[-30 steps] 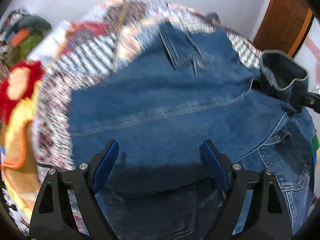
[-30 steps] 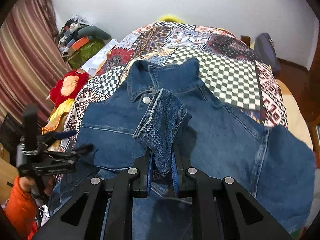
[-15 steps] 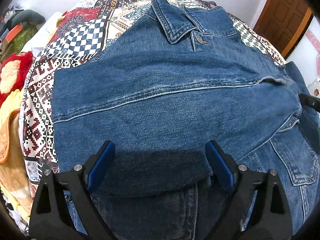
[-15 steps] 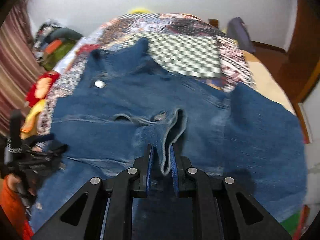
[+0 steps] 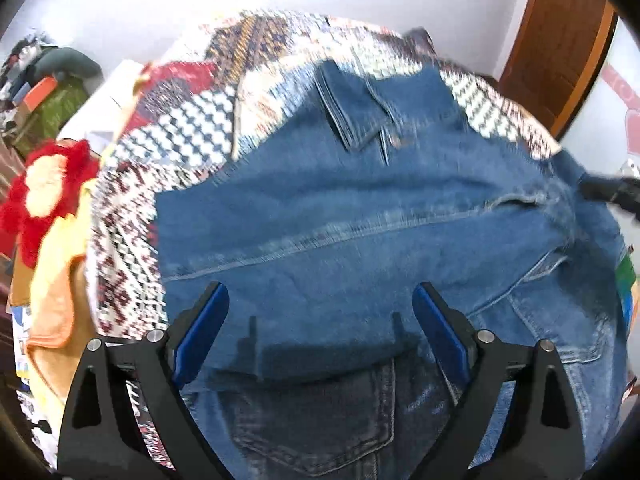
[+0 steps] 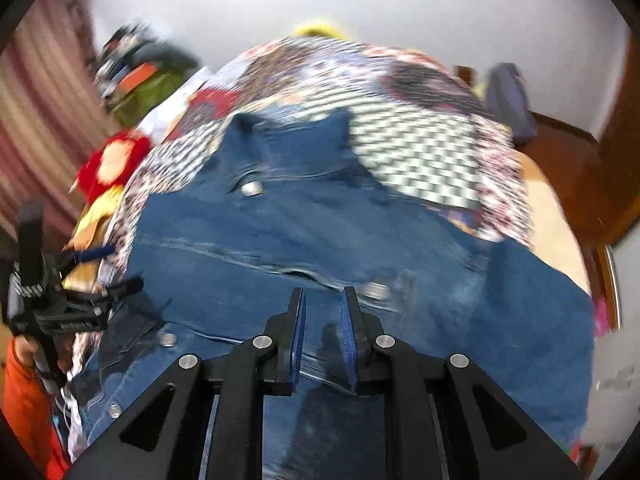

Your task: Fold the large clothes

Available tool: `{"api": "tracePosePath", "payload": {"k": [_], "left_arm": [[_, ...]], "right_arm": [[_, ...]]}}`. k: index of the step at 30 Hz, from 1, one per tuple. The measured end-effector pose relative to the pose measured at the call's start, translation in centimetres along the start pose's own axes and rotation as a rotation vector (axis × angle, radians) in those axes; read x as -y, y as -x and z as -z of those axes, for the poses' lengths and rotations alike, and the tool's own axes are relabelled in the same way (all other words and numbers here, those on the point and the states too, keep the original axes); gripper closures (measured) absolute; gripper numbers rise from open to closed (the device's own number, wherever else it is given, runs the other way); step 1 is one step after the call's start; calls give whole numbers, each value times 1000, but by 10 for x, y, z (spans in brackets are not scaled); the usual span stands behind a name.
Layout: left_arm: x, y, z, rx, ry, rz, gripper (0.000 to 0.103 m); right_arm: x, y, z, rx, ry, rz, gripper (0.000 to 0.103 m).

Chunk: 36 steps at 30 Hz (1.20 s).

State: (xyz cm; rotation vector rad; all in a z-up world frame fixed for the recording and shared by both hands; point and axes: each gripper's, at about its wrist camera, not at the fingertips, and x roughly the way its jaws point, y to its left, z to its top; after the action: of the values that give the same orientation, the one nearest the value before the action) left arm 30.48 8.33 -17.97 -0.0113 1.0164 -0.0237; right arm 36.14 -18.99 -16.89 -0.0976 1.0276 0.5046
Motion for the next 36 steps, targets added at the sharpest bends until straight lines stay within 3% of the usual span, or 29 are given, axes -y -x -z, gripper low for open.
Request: {"api": "tracePosePath", "payload": {"k": [4,9,13,19,23,33,36], "left_arm": [[-5,-1,0,-6,8,-5,4],[8,-26,11,-68,-12,21,4],[27,-47,22,-112,-66,1,4],[34,-47,27,-87,-80,-41,3],[32,-47,31,-83,-56,-36,3],[37,-43,35,-73,-82,-77,3],[38,-40,36,-75,-91,-88,3]], "right_arm": [[-34,-39,-4,-101,85,-25,89],[-50,-94,12,-276,184,49,89],[-42,-93,14,-267,169,50,89],[-41,-85,19,-270,205,122,89],[-36,-79,23,-256,221,167,72],[-29,-56,32,-237,180,134,72],[-33,-42,37,-211,201,195,72]]}}
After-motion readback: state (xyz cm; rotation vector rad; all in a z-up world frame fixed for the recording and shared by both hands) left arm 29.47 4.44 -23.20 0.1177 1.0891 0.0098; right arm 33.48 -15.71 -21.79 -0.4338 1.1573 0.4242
